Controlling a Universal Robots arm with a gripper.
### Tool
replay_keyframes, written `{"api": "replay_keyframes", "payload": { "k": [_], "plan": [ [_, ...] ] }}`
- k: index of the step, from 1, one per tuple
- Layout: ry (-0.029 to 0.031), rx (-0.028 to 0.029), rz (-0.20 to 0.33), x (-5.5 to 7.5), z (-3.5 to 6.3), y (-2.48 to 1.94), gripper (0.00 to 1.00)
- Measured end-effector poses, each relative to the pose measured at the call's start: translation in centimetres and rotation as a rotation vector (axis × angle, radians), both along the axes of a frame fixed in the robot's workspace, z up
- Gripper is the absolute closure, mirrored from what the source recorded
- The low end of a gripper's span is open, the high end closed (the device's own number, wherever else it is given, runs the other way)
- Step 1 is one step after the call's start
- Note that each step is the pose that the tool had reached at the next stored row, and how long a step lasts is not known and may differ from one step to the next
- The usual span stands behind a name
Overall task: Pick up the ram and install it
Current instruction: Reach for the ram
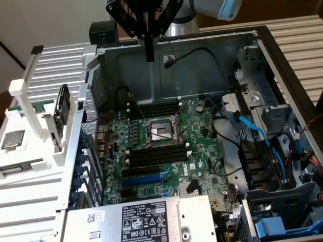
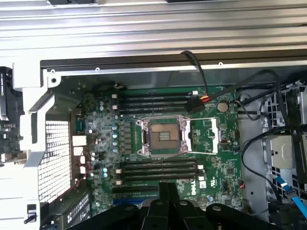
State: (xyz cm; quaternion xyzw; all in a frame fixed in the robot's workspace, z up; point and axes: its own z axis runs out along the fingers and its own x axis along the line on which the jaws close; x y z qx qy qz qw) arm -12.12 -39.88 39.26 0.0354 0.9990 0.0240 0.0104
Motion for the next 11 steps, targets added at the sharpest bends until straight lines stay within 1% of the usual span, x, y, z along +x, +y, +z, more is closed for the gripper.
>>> {"api": "replay_keyframes", "payload": {
  "k": [11],
  "plan": [
    [0.0,0.0,0.0,0.0,0.0,0.0,0.9]
  ]
}}
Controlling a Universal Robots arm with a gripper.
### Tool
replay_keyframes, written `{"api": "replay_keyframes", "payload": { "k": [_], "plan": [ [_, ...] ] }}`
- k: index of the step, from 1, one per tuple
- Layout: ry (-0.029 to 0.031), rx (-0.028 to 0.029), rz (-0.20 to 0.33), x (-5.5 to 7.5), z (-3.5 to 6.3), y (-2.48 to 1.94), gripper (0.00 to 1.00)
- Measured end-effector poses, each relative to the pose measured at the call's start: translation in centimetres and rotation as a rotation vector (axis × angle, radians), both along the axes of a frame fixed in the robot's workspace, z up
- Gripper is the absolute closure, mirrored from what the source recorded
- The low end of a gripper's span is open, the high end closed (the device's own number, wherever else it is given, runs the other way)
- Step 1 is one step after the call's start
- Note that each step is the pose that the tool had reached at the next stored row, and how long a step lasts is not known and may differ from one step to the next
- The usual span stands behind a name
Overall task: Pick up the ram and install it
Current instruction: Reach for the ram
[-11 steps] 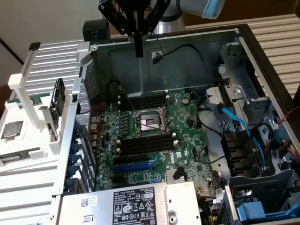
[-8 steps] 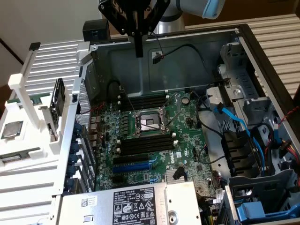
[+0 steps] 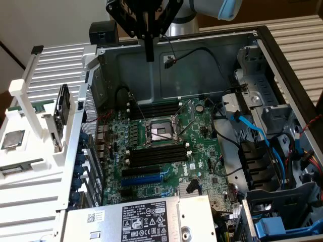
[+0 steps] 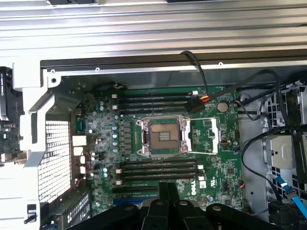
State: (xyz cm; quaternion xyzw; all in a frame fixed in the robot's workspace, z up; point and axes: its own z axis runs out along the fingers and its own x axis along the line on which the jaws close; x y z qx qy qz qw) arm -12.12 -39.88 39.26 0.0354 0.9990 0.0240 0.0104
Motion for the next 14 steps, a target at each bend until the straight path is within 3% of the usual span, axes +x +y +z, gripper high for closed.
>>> {"api": "replay_keyframes", "payload": {
  "k": [8,14],
  "plan": [
    [0.0001,-0.0003,0.0,-0.7,0.01,0.0,0.9],
    [-0.0004,-0.0001,0.0,-3.0,0.0,0.0,0.9]
  ]
}}
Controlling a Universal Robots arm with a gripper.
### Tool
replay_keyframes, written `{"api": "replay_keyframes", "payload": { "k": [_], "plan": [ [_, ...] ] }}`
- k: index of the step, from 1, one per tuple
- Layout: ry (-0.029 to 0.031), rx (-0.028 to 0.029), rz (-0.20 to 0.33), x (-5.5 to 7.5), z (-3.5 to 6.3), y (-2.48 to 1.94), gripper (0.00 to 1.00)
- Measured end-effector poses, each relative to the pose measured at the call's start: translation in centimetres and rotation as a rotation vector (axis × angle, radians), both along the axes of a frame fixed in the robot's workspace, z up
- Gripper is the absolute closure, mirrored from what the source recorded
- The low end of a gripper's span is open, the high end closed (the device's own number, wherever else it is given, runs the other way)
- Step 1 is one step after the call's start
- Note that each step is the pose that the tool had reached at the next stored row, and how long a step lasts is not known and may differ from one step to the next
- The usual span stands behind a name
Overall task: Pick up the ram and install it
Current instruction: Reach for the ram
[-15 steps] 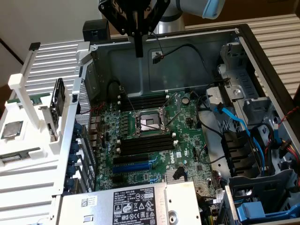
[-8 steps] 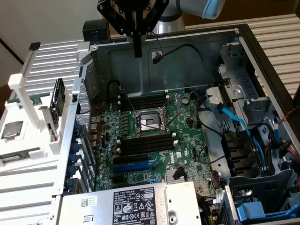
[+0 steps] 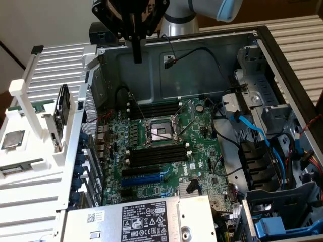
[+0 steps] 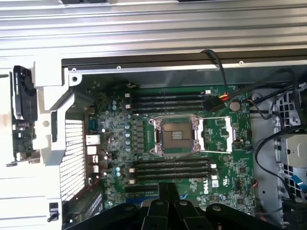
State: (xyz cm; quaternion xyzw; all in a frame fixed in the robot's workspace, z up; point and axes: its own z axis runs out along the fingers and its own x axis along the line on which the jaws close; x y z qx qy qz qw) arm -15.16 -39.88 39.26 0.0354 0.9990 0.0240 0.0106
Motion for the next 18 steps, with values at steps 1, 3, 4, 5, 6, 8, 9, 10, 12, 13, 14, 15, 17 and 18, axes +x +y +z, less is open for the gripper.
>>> {"api": "replay_keyframes", "payload": {
  "k": [1,3,4,5,6,8,9,10,12,13,14,15,17,18],
  "plan": [
    [-0.0002,0.0,0.0,-0.5,0.0,0.0,0.9],
    [-0.0004,0.0,0.0,-1.4,0.0,0.0,0.9],
    [-0.0004,-0.0001,0.0,-1.8,0.01,0.0,0.9],
    [-0.0005,-0.0001,0.0,-2.3,0.01,0.0,0.9],
    [-0.0006,0.0,0.0,-2.7,0.0,0.0,0.9],
    [-0.0007,0.0,0.0,-3.7,0.0,0.0,0.9],
    [-0.0007,0.0,0.0,-4.1,0.0,0.0,0.9],
    [-0.0008,0.0,0.0,-4.6,0.0,0.0,0.9],
    [-0.0007,-0.0001,0.0,-5.5,0.01,0.0,0.9],
    [-0.0007,-0.0001,0.0,-5.9,0.0,0.0,0.9],
    [-0.0008,0.0,0.0,-6.4,0.0,0.0,0.9],
    [-0.0007,-0.0001,0.0,-6.8,0.01,0.0,0.9],
    [-0.0008,-0.0001,0.0,-7.7,0.0,0.0,0.9],
    [-0.0008,0.0,0.0,-8.2,0.0,0.0,0.9]
  ]
}}
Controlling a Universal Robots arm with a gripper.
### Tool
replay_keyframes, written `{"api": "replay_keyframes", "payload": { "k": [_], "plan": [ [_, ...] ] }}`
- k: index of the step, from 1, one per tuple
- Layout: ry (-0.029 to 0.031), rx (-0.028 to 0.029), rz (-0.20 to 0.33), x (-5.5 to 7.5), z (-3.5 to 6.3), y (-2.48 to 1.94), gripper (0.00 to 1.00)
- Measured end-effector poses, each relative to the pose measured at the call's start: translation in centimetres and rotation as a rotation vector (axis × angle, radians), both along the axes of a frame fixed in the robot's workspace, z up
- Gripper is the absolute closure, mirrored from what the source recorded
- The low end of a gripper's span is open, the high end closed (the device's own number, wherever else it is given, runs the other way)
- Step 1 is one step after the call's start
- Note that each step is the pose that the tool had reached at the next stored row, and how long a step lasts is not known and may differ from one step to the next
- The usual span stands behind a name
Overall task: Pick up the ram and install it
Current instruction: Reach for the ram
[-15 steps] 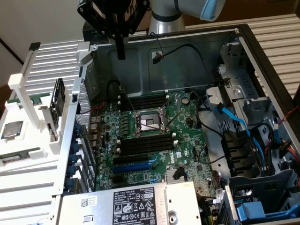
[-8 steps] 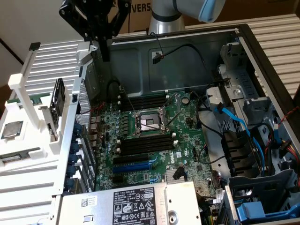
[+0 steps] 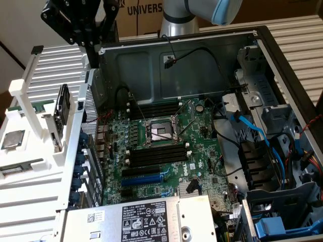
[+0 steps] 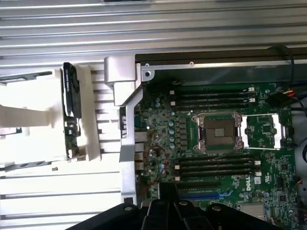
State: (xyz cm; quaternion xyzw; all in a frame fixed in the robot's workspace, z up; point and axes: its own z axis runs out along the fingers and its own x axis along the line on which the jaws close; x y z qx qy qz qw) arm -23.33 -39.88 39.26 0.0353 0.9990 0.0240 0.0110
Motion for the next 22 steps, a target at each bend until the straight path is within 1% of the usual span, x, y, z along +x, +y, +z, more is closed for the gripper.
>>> {"api": "replay_keyframes", "payload": {
  "k": [4,5,20,21,22],
  "plan": [
    [0.0,0.0,0.0,-1.9,0.0,0.0,0.9],
    [0.0,0.0001,0.0,-2.8,0.0,0.0,0.9],
    [0.0001,0.0,0.0,-9.6,-0.04,0.0,0.9],
    [0.0001,0.0,0.0,-10.5,-0.06,0.01,0.9],
    [0.0001,0.0,0.0,-11.0,-0.08,0.03,0.9]
  ]
}}
